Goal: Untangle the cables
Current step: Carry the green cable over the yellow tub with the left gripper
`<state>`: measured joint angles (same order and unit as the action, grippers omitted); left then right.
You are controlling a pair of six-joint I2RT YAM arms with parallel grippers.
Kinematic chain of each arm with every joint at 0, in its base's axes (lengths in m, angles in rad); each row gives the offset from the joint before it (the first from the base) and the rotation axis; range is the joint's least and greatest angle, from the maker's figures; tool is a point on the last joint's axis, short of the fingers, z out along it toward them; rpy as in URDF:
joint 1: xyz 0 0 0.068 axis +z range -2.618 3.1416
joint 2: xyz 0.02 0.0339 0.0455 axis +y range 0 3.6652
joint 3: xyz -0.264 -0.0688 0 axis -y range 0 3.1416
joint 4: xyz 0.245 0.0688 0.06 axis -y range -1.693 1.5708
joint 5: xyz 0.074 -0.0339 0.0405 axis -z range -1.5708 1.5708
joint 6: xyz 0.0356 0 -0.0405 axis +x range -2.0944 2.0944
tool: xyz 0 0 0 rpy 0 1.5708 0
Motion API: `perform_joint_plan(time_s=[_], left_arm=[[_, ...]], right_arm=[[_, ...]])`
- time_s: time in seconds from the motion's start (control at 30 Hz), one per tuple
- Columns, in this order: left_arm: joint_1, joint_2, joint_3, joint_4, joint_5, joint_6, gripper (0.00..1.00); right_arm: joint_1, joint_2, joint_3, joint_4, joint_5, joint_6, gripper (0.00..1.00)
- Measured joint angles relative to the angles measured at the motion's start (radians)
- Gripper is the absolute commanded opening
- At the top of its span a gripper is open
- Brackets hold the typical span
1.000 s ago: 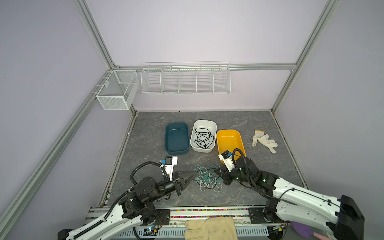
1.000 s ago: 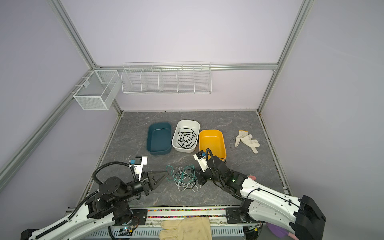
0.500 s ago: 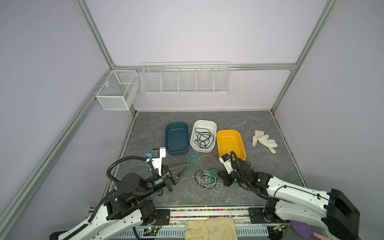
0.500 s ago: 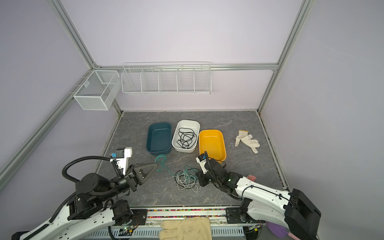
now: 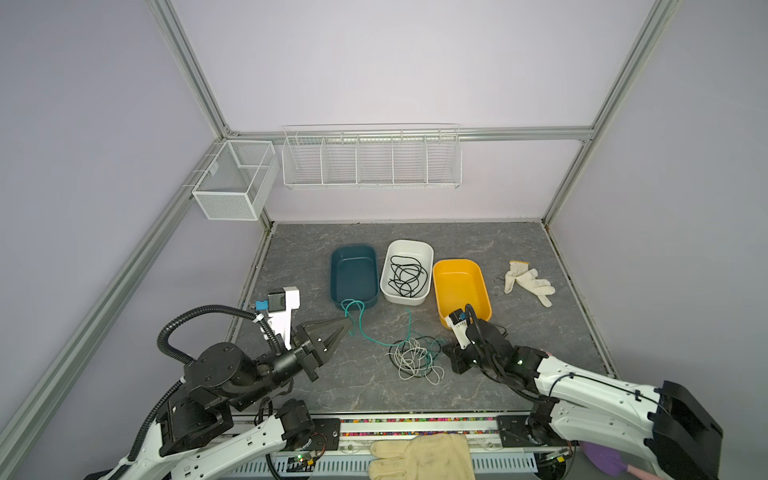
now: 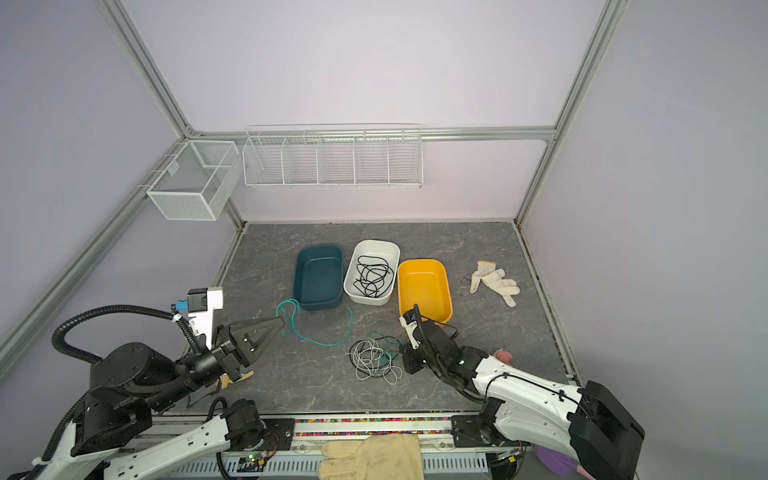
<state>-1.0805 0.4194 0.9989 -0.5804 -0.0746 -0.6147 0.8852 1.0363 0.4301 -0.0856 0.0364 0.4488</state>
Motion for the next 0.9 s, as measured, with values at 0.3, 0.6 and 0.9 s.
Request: perform_joint_plan(time_s=[0.3,0.6,0.9], left_arm=[[0.0,0.178,0.05,-0.1,-0.019,0.048,0.0],[0.098,0.479,0.202,-0.126,0.063,0.153,0.0],[0.204,0.718,0.318,-0.11,0.214,0.227,0.0]], right_arm=[[0.0,-0.047,-0.001,-0.01,-0.001,0.0,0.07],[-0.002,-0.15,-0.031,-0.024,-0.03,-0.005,0.07],[-0.002,-0.311,-0.069,-0.032,-0.056,-0.005,0.07]])
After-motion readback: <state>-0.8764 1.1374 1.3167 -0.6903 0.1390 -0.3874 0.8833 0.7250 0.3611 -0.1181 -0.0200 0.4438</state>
